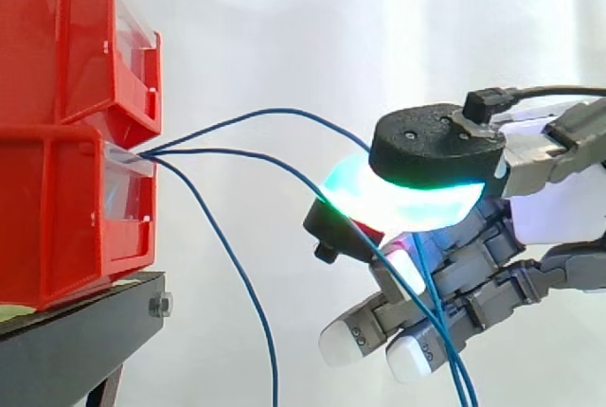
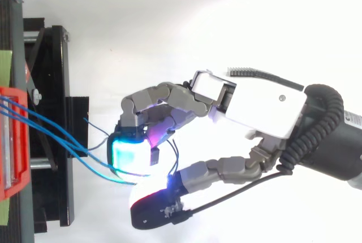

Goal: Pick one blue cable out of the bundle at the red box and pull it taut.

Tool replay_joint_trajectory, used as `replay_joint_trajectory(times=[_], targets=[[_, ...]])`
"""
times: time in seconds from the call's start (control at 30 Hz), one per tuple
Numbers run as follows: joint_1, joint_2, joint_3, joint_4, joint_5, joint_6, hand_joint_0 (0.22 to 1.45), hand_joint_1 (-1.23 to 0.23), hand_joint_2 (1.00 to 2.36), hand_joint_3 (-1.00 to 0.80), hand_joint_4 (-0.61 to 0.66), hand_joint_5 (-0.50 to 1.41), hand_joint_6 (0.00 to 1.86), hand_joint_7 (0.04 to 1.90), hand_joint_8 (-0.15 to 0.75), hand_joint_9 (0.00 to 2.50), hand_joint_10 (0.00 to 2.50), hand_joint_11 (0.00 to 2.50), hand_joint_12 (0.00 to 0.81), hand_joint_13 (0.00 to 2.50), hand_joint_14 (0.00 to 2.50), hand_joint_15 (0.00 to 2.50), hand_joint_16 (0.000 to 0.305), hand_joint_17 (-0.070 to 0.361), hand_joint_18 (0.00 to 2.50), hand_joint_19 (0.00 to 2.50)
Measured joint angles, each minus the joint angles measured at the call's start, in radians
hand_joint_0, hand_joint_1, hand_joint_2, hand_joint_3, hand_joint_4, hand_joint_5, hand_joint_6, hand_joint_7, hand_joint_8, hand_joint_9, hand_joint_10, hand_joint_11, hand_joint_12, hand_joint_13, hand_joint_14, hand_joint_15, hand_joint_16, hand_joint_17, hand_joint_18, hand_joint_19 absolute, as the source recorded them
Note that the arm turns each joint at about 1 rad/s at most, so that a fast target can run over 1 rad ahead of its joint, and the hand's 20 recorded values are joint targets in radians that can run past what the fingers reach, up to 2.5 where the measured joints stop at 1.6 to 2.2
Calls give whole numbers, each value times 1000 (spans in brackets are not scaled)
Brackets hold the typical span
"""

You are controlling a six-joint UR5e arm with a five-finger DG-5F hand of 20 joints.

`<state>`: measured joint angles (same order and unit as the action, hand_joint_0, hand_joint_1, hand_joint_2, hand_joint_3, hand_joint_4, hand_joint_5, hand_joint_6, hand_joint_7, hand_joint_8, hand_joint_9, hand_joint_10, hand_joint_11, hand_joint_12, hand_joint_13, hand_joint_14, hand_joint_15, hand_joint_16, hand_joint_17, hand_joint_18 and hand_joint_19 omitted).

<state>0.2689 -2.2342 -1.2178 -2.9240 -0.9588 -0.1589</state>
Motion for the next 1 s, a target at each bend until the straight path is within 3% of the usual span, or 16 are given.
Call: replay_joint_trajectory(times=[0.17, 0.37, 0.63, 1.0], targets=[[0, 0, 0, -1, 0, 8, 719, -928, 1016, -291, -4, -176, 870, 1520, 312, 971, 14, 883, 420, 631, 6, 204, 56, 126, 701, 297], [0, 0, 0, -1, 1, 17, 683, -894, 1015, -304, -15, -166, 867, 1469, 314, 981, 17, 873, 424, 636, 6, 209, 57, 127, 701, 308], [0, -1, 0, -3, 3, 18, 597, -878, 1000, -500, 47, -162, 808, 1252, 316, 943, 18, 872, 433, 614, 6, 218, 58, 130, 669, 325], [0, -1, 0, -3, 3, 18, 532, -832, 1000, -500, 55, -144, 754, 1189, 327, 932, 17, 868, 441, 600, 6, 220, 60, 136, 667, 328]])
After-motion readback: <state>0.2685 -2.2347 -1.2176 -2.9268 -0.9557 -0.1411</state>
